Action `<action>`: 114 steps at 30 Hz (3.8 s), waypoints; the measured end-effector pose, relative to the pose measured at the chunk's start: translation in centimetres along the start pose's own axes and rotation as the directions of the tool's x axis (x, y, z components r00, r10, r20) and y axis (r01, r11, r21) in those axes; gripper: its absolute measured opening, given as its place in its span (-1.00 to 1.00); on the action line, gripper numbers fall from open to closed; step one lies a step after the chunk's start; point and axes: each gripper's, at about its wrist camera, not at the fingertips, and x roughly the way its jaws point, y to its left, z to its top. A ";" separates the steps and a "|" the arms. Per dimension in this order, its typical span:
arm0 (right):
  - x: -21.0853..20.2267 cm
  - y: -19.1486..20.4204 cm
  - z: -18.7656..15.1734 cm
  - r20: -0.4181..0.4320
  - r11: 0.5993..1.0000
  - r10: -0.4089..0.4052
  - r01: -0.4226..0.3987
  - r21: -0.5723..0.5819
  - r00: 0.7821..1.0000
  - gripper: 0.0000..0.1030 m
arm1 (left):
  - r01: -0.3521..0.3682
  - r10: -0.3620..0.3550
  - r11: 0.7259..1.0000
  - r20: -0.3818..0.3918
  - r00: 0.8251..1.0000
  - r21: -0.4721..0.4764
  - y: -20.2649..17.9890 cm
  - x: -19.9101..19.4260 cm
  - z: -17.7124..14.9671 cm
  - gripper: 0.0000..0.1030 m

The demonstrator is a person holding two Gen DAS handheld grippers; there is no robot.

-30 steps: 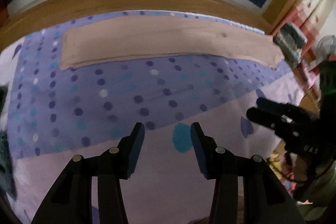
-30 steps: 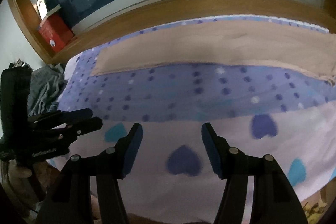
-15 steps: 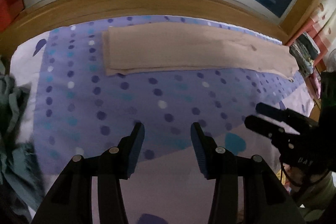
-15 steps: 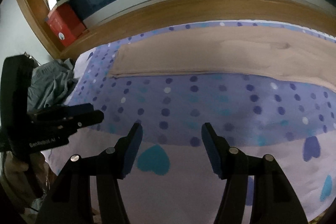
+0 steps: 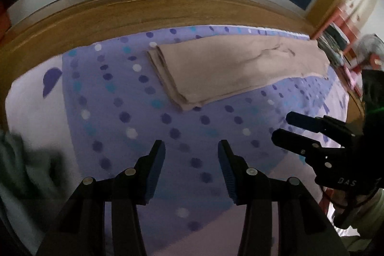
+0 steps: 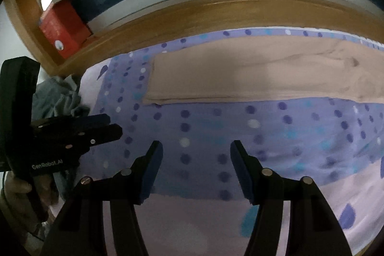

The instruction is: Fold clothes

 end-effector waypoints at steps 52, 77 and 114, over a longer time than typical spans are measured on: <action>4.8 -0.1 7.7 0.133 0.951 0.168 -0.196 0.239 0.977 -0.73 | 0.049 -0.047 0.998 0.053 0.997 -0.035 7.0 1.2 1.8 -0.11; 4.1 -9.8 4.5 0.170 0.886 -0.088 -0.001 0.464 0.982 -0.73 | 0.222 -0.247 0.952 0.103 0.963 0.212 -5.9 6.3 8.8 -0.11; 9.0 -13.6 11.7 -0.058 0.985 0.170 -0.170 0.004 0.984 -0.62 | 0.007 -0.004 1.000 0.152 0.988 -0.020 -8.4 11.3 9.9 -0.10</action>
